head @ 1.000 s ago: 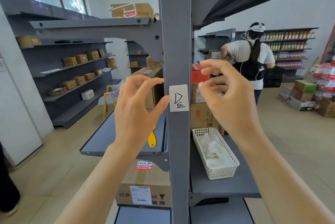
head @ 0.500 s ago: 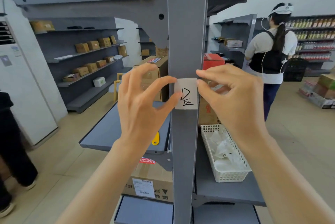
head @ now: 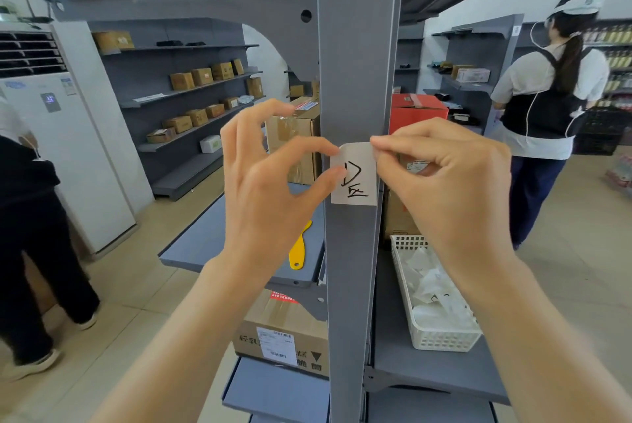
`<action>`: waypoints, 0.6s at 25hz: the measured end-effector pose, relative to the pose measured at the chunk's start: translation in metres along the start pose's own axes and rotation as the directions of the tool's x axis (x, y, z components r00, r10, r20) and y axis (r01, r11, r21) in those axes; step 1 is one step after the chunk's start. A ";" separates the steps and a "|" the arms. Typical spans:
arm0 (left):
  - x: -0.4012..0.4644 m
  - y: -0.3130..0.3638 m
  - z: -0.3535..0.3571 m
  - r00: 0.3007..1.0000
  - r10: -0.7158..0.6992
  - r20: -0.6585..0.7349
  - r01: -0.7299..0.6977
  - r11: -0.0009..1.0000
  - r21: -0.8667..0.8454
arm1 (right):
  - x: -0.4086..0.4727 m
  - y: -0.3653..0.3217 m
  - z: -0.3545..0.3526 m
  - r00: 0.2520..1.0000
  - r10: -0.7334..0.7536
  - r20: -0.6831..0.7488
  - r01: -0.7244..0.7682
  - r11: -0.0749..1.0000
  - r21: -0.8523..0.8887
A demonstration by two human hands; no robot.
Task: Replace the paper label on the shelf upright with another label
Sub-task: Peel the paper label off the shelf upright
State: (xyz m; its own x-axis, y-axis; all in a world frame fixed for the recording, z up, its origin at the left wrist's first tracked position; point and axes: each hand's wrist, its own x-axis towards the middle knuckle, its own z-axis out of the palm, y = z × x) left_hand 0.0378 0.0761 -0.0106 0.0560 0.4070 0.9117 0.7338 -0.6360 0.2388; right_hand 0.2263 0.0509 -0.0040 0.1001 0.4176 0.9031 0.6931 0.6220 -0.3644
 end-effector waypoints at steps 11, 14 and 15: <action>0.015 0.000 -0.009 0.980 0.195 -0.032 -0.184 0.960 0.211 | 0.006 -0.006 -0.003 0.997 0.044 0.057 -0.043 0.999 -0.013; 0.015 0.004 -0.008 0.975 0.217 0.046 -0.220 0.925 0.310 | 0.008 -0.010 -0.006 0.996 0.064 0.069 -0.063 0.998 -0.020; 0.014 0.005 -0.007 0.978 0.196 0.075 -0.210 0.928 0.308 | 0.008 -0.011 -0.006 0.995 0.066 0.074 -0.065 0.998 -0.019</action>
State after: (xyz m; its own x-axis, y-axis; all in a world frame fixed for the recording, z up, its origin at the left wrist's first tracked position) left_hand 0.0375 0.0740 0.0060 0.2496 0.3224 0.9131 0.8776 -0.4738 -0.0726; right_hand 0.2239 0.0431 0.0086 0.0928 0.5057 0.8577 0.6984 0.5809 -0.4180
